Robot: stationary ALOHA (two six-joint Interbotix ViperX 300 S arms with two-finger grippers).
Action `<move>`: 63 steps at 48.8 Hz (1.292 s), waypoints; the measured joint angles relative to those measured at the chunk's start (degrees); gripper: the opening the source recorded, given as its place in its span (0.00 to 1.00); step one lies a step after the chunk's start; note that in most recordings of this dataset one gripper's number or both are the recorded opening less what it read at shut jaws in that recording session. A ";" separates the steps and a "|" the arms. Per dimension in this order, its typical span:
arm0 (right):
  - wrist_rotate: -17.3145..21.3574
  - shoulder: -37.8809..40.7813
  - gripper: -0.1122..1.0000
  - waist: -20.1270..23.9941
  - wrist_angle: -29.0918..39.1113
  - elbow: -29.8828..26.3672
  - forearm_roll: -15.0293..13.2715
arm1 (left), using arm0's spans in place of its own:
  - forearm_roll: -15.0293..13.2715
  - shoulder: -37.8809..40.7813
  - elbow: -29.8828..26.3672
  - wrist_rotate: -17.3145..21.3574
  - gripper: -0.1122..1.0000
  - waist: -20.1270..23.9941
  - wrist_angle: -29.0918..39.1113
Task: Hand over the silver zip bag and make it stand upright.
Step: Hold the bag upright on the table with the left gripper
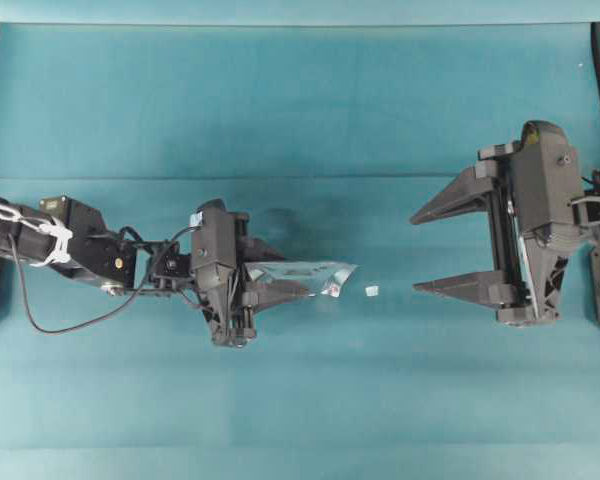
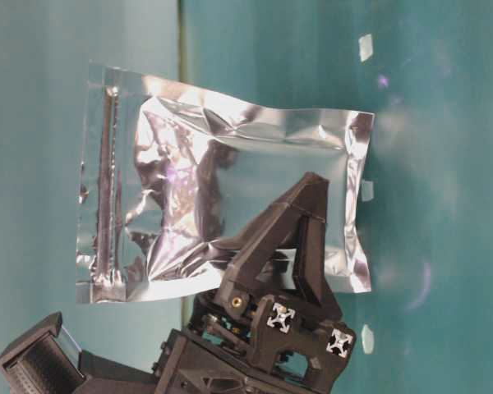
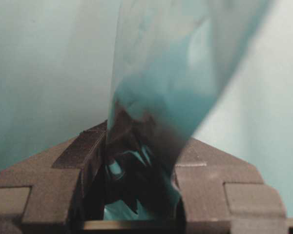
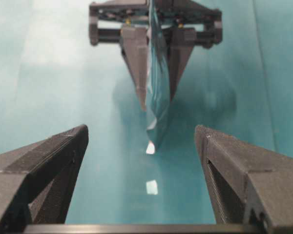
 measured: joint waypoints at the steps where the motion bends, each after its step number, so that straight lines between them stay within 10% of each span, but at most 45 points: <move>1: 0.00 0.00 0.95 0.00 0.00 -0.09 0.00 | 0.00 0.00 0.00 0.00 0.31 0.00 0.00; 63: 0.09 0.00 0.95 0.00 0.00 0.26 0.00 | 0.00 -0.18 -0.18 -0.26 0.31 -0.09 1.05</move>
